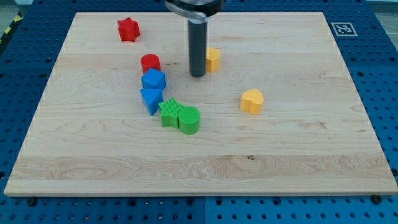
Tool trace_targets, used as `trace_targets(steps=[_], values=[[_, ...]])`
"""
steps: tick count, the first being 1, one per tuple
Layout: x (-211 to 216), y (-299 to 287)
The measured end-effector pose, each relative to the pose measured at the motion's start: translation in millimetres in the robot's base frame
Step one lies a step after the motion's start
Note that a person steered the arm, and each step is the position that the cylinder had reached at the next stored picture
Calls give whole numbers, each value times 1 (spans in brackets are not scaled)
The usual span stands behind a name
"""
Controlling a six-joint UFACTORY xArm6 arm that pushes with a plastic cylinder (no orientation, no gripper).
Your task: Push the yellow hexagon towards the top center of the board
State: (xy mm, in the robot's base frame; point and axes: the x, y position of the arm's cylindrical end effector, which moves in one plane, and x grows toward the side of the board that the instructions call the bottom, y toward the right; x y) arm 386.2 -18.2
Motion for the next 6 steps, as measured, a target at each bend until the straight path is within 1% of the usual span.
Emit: trace_targets(steps=[1,2,3,5,6], values=[[-10,10],[-10,27],[-7,30],[-24,30],[8,34]])
